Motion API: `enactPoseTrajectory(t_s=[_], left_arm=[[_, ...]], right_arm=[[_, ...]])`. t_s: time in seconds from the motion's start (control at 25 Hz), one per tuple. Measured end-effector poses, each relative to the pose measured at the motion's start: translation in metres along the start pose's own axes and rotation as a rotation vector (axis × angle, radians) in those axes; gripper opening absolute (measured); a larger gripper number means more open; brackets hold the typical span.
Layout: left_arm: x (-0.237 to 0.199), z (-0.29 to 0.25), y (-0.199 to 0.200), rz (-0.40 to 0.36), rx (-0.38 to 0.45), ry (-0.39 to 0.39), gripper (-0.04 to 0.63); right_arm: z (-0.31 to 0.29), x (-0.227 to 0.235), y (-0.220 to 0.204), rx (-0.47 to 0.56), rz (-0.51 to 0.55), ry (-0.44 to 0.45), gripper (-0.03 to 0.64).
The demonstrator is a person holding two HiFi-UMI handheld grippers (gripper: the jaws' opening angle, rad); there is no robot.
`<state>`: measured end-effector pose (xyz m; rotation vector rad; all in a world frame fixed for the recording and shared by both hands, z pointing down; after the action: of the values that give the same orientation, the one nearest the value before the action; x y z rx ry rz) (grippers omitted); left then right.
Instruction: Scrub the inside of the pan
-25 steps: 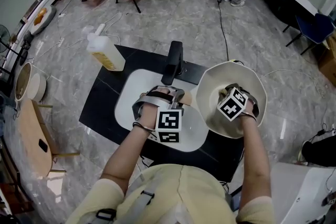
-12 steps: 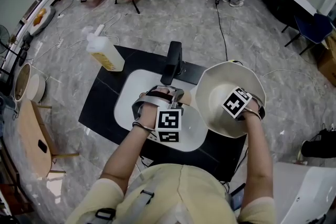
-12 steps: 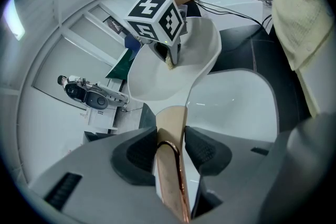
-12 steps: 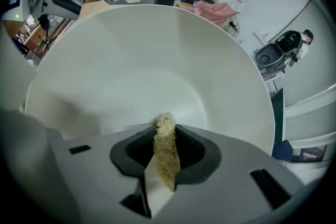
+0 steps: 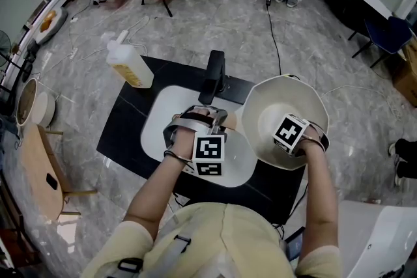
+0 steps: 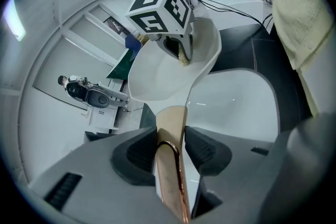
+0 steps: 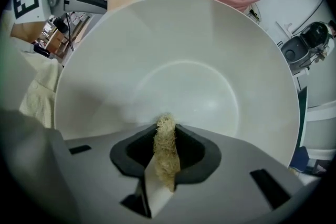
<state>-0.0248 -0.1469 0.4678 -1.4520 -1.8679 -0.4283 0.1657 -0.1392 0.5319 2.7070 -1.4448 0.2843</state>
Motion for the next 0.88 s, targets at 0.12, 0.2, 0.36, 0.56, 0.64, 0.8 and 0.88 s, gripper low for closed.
enactPoseTrajectory(t_s=[0.12, 0.2, 0.36, 0.56, 0.64, 0.8, 0.88], left_arm=[[0.000, 0.000, 0.001, 0.002, 0.001, 0.001, 0.166], [0.000, 0.000, 0.001, 0.003, 0.002, 0.002, 0.166], [0.001, 0.000, -0.001, 0.005, 0.001, 0.001, 0.166], [0.002, 0.000, -0.001, 0.009, 0.001, -0.002, 0.166], [0.001, 0.000, -0.001, 0.010, 0.001, -0.001, 0.166], [0.000, 0.000, -0.001, 0.009, 0.000, -0.002, 0.166], [0.000, -0.001, -0.002, 0.009, 0.000, -0.001, 0.166]], right_arm=[[-0.001, -0.007, 0.004, 0.010, 0.014, 0.030, 0.106], [-0.001, -0.011, 0.008, 0.024, 0.024, 0.053, 0.106], [-0.003, -0.019, 0.019, 0.061, 0.043, 0.083, 0.106], [-0.004, -0.021, 0.033, 0.144, 0.058, 0.089, 0.106], [-0.004, -0.018, 0.038, 0.185, 0.058, 0.081, 0.106], [-0.001, -0.010, 0.047, 0.281, 0.056, 0.057, 0.106], [-0.001, -0.005, 0.050, 0.327, 0.043, 0.039, 0.106]])
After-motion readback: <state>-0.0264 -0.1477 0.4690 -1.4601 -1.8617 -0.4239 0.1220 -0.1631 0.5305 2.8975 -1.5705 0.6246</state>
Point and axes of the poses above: the fingertips, and each gripper's own axes: z backward along the fingers, x to its right, y out of its top, the point moved 5 cm from there along z, backward along the fingers, and after that the axes turned 10 degrees about y, right-handed, at the moved point
